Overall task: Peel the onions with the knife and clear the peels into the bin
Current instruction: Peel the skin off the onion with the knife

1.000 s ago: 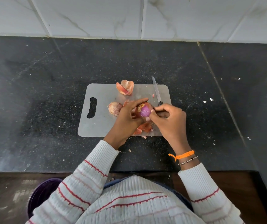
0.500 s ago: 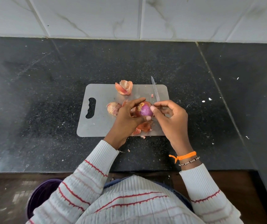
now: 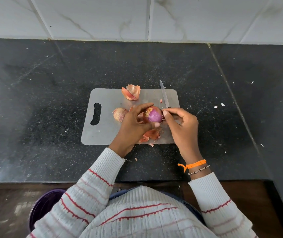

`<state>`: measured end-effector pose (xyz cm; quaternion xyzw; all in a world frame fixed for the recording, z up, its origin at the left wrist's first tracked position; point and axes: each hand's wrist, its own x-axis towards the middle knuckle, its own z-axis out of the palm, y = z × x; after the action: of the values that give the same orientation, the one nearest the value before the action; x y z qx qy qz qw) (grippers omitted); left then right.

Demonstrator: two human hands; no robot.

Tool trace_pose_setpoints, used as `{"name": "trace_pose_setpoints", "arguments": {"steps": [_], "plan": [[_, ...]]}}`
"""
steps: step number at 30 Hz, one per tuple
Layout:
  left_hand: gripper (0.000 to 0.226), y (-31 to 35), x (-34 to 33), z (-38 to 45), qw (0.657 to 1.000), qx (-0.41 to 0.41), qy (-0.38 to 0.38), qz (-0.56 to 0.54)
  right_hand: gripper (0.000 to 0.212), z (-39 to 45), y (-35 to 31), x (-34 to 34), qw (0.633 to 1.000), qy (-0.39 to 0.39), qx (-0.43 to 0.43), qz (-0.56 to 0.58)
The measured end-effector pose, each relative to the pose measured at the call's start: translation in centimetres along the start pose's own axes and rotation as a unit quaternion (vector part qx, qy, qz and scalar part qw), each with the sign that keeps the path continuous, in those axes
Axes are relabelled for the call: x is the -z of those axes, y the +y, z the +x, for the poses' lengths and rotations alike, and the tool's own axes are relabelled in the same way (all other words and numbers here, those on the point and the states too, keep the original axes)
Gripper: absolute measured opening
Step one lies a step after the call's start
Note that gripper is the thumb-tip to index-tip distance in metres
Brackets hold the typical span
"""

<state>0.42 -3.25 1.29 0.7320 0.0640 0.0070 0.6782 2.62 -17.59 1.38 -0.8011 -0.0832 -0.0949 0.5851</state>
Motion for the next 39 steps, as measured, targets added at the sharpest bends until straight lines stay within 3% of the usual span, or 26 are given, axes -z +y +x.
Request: {"name": "trace_pose_setpoints", "arguments": {"steps": [12,18,28,35,39], "plan": [[0.065,-0.49,-0.08,0.04,0.999,0.004,0.025,0.033,0.003,0.13,-0.12,-0.23,0.999,0.011,-0.003,-0.039],[0.064,-0.37,0.12,-0.01,0.999,0.004,0.019,0.033,0.005,0.03,-0.18,-0.36,0.999,0.005,-0.043,-0.001],[0.066,-0.86,-0.02,0.23,0.998,0.009,0.024,0.059,0.005,0.06,0.12,-0.52,0.997,0.018,0.013,-0.070],[0.065,-0.60,0.13,0.19,0.998,-0.001,0.037,0.045,0.011,0.26,0.40,-0.52,0.997,-0.005,-0.075,0.011],[0.065,-0.56,0.16,0.25,0.998,-0.002,0.031,0.051,0.010,0.20,-0.27,-0.81,0.999,-0.003,-0.035,-0.030]]}}
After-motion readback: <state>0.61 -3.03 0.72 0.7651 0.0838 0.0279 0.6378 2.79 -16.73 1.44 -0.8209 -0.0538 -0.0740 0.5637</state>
